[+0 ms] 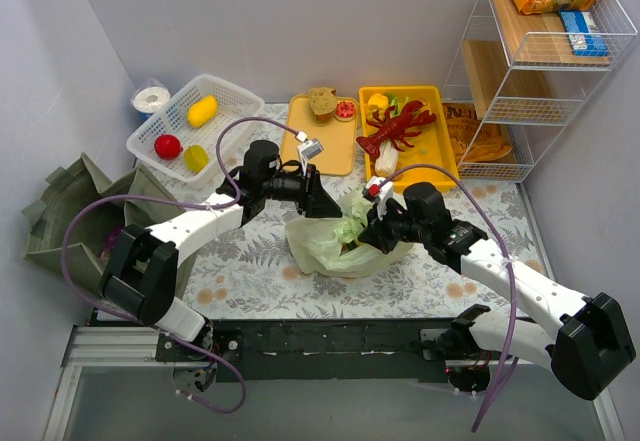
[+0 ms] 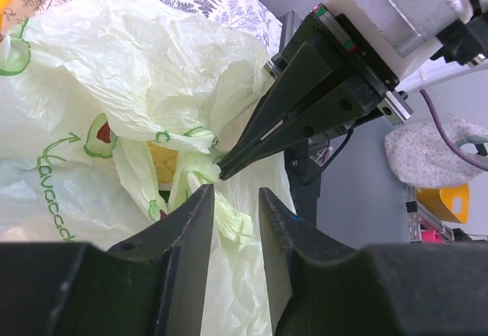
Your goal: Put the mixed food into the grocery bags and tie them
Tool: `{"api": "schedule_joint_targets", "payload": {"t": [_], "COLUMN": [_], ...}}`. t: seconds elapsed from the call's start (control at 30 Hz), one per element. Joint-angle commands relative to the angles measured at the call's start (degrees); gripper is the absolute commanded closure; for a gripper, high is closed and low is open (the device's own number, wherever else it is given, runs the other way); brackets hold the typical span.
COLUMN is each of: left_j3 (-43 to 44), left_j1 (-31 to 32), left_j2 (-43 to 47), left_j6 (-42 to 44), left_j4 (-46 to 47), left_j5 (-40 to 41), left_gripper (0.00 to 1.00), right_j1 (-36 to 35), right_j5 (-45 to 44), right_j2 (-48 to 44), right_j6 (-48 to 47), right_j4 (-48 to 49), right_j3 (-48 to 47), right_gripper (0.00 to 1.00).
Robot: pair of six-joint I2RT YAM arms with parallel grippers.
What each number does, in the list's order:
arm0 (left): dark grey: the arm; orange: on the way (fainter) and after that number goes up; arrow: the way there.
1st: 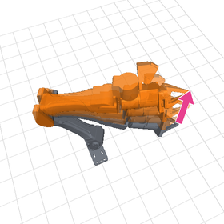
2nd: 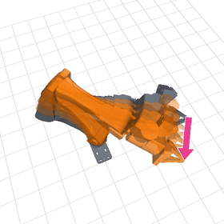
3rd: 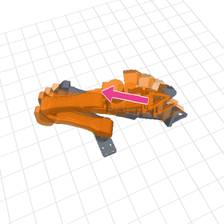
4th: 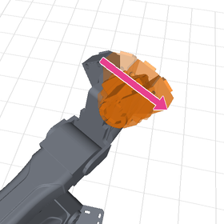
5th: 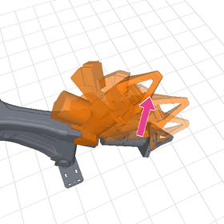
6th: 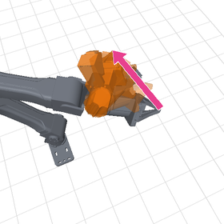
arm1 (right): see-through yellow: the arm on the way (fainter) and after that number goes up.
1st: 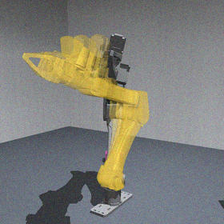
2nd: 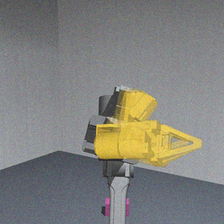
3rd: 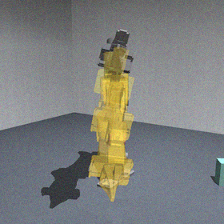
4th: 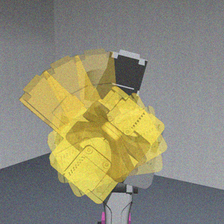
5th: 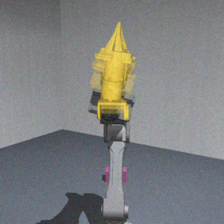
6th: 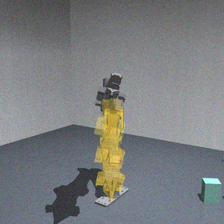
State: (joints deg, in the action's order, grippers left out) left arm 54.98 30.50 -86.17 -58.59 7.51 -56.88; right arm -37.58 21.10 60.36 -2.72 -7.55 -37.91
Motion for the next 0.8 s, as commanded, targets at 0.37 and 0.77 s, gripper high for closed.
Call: {"api": "schedule_joint_targets", "payload": {"t": [0.37,0.77], "left_j3": [5.13,8.12], "left_j1": [4.04,7.11], "left_j2": [-4.44,-9.54], "left_j6": [6.38,9.81], "left_j4": [-4.78,-10.40], "left_j5": [8.63,8.37], "left_gripper": [0.42,0.45], "right_j1": [-0.56,-0.74], "right_j5": [0.78,0.52], "right_j2": [-0.24,-0.15], "right_j6": [0.88,0.79], "right_j4": [2.54,2.81], "right_j3": [-0.15,-0.06], "right_gripper": [0.99,0.99]}}
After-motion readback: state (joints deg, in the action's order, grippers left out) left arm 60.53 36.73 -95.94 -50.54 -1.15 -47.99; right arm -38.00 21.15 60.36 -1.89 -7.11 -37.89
